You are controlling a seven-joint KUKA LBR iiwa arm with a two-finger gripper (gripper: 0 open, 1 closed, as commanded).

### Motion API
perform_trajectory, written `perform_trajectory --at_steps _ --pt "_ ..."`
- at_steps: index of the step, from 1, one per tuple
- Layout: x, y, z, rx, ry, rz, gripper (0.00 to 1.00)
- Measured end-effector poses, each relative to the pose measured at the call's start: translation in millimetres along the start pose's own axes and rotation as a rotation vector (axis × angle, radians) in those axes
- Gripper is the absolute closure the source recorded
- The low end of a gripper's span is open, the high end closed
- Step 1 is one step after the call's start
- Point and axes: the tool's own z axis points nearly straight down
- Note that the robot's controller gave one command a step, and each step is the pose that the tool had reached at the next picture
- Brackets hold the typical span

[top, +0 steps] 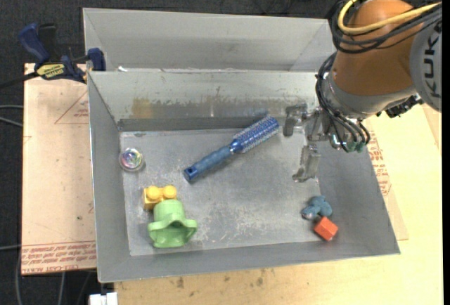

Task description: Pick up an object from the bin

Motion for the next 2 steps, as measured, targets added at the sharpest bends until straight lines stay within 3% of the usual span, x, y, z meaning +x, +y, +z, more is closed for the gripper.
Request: perform_trajectory --at_steps 1,2 --pt "-30.6 87.8 77.5 -0.003 -0.002 -0.176 0.0" --pt "-81.6 83.6 168.8 0.001 -0.007 -0.253 0.0"
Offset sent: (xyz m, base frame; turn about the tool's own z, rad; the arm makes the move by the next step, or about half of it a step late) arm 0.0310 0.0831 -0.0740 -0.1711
